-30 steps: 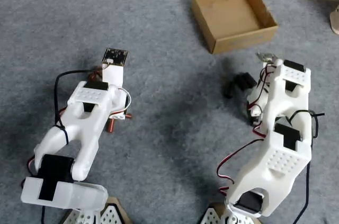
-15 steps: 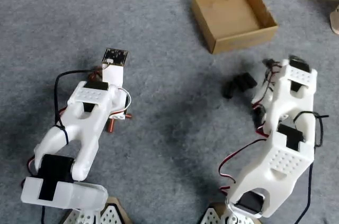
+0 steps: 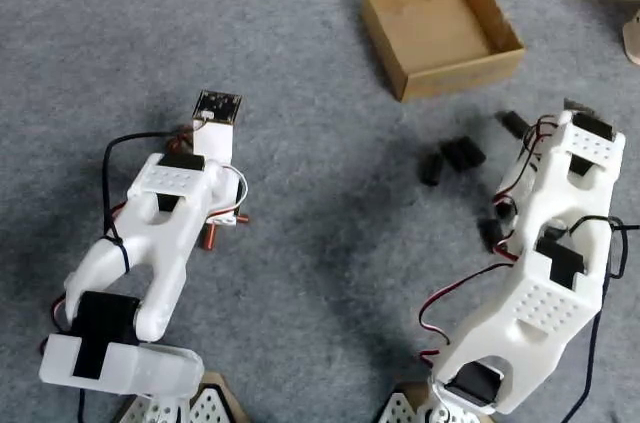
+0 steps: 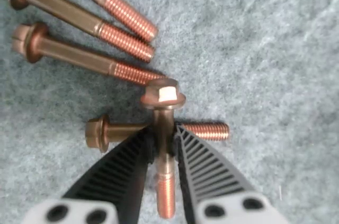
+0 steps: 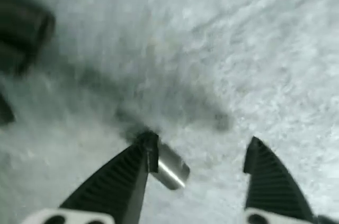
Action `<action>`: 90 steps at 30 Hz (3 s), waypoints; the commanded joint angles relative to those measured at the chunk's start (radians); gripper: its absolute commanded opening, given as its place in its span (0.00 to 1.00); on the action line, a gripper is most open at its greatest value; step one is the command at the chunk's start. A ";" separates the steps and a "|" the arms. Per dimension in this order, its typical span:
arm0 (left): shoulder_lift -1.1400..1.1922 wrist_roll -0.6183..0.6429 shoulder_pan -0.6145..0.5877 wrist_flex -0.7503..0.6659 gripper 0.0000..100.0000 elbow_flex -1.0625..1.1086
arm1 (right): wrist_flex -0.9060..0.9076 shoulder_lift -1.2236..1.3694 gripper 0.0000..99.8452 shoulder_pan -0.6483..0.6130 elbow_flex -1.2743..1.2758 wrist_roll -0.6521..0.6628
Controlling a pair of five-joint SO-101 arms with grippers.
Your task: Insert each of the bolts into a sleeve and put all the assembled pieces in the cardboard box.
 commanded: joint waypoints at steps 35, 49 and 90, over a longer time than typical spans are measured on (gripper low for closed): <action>-0.012 -0.008 -0.005 -0.034 0.01 0.005 | 0.108 -0.018 0.19 -0.041 0.015 0.735; -0.012 -0.008 -0.007 -0.034 0.01 0.005 | 0.016 -0.016 0.19 -0.018 0.018 0.694; -0.012 -0.008 -0.008 -0.034 0.01 0.005 | -0.794 -0.361 0.02 -0.170 0.845 0.606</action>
